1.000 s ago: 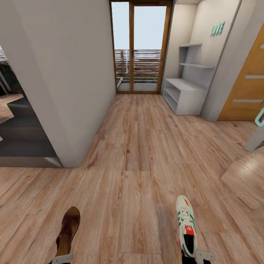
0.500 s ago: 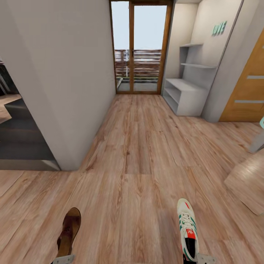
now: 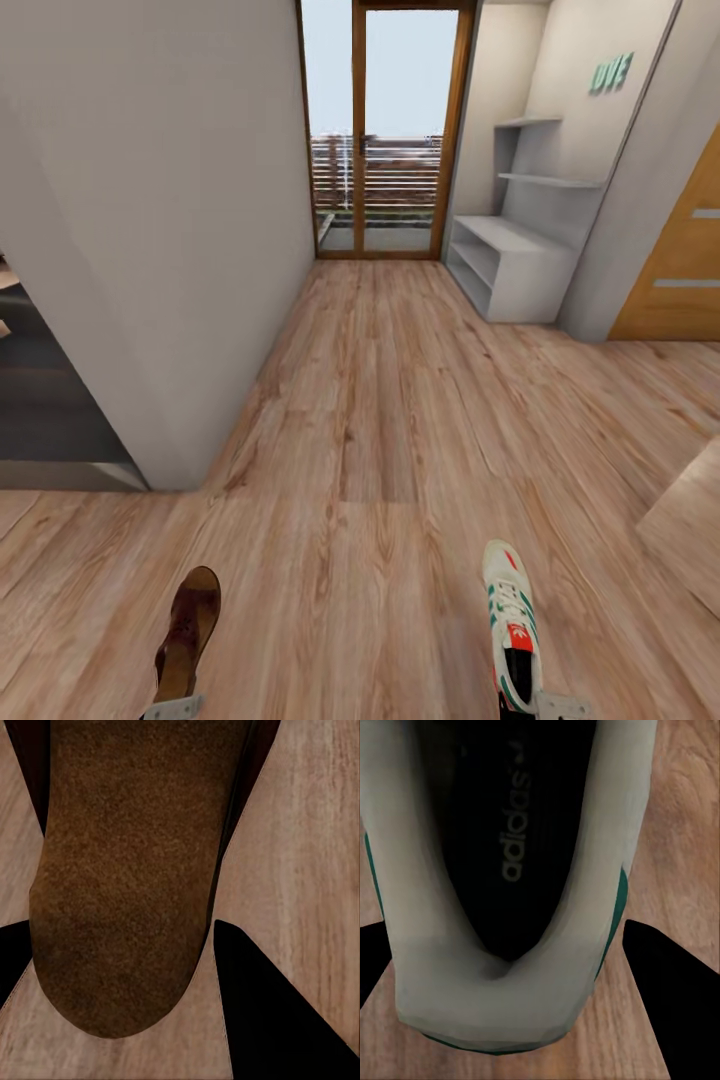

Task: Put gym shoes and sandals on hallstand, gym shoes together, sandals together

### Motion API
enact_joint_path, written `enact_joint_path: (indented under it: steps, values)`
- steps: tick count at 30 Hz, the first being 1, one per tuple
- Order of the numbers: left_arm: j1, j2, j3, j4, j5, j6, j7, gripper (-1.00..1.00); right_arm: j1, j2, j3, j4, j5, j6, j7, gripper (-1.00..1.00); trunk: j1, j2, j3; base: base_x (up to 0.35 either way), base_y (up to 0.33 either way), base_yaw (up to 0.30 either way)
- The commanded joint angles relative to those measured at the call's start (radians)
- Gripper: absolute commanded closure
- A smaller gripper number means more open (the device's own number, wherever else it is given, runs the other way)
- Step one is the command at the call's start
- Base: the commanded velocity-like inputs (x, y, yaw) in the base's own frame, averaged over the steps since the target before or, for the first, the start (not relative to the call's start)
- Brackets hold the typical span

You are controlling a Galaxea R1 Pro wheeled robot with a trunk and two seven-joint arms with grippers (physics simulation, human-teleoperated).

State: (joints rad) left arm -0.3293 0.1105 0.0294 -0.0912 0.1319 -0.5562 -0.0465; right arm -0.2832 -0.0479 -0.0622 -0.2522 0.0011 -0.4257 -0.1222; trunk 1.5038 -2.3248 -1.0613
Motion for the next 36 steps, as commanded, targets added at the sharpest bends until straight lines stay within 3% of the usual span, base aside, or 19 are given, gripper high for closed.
enact_joint_path:
  steps: [1, 26, 36]
  values:
    - [-0.001, 0.0, 0.003, 0.001, 0.002, -0.002, -0.003, 1.0, -0.001, 0.0, -0.004, 0.001, 0.0, -0.004, 0.001, 1.0, 0.0, 0.0, -0.001, 0.338, 0.0, 0.0]
    - [0.0, 0.001, 0.003, 0.001, 0.011, -0.002, -0.003, 1.0, -0.001, 0.0, -0.004, 0.001, 0.002, -0.004, 0.001, 1.0, 0.0, 0.0, 0.001, 0.338, 0.0, -0.004]
    - [0.0, 0.002, 0.003, 0.001, 0.011, -0.002, -0.003, 1.0, -0.001, 0.0, -0.004, 0.001, 0.002, -0.004, 0.001, 1.0, 0.0, 0.0, 0.011, 0.339, 0.0, -0.176]
